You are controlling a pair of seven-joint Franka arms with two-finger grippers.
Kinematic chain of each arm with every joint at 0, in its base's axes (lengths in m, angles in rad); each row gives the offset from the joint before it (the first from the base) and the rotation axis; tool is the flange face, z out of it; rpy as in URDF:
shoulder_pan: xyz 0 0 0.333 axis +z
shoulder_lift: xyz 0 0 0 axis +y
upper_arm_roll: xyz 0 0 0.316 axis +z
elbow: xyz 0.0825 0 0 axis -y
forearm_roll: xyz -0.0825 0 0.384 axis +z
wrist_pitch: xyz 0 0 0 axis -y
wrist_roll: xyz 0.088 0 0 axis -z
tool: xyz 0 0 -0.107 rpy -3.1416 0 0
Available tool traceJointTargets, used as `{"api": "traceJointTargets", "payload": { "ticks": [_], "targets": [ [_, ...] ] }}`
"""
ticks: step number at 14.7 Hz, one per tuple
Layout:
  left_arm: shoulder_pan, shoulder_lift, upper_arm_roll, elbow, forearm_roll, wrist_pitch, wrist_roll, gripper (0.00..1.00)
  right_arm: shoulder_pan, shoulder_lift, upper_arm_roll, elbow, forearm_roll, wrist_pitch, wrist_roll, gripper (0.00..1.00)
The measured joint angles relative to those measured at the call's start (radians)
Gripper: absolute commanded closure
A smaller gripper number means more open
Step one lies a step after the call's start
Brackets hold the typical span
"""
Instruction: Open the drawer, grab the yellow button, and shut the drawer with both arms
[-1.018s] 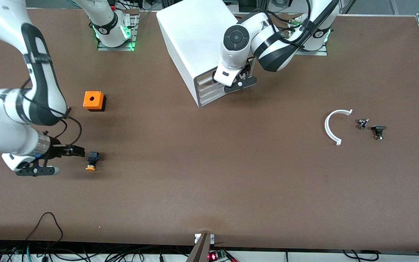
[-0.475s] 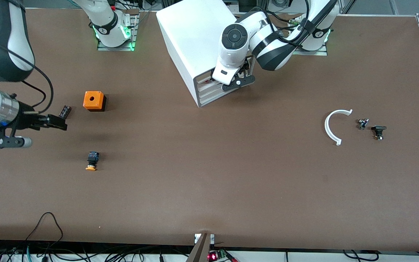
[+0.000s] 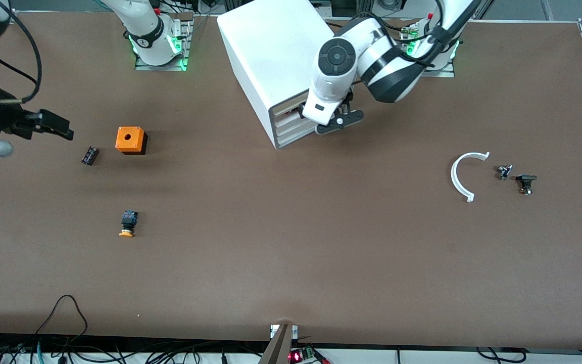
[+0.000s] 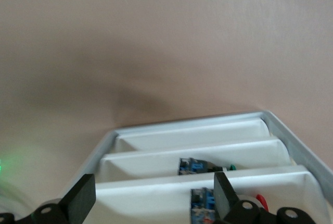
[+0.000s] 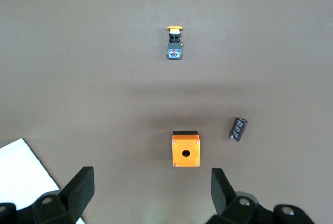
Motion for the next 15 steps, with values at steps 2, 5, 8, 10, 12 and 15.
{"api": "traceJointTargets", "payload": {
  "ticks": [2, 5, 8, 10, 12, 15],
  "targets": [
    [0.063, -0.003, 0.000, 0.066, 0.000, -0.100, 0.088, 0.00, 0.000, -0.017, 0.004, -0.001, 0.000, -0.012, 0.000, 0.01],
    [0.151, -0.005, 0.000, 0.154, 0.000, -0.218, 0.223, 0.00, 0.001, -0.023, 0.020, -0.001, -0.025, -0.007, 0.035, 0.01],
    [0.217, -0.006, 0.002, 0.212, 0.000, -0.247, 0.358, 0.00, 0.001, -0.046, 0.032, -0.013, -0.037, 0.049, 0.072, 0.01],
    [0.259, -0.006, 0.002, 0.229, 0.003, -0.254, 0.444, 0.00, 0.001, -0.081, 0.033, -0.063, -0.037, 0.118, 0.072, 0.01],
    [0.300, -0.007, 0.003, 0.258, 0.025, -0.270, 0.553, 0.00, 0.001, -0.119, 0.033, -0.123, -0.037, 0.151, 0.071, 0.01],
    [0.353, -0.008, 0.003, 0.314, 0.069, -0.304, 0.711, 0.00, 0.001, -0.145, 0.033, -0.147, -0.037, 0.153, 0.071, 0.01]
  ]
}}
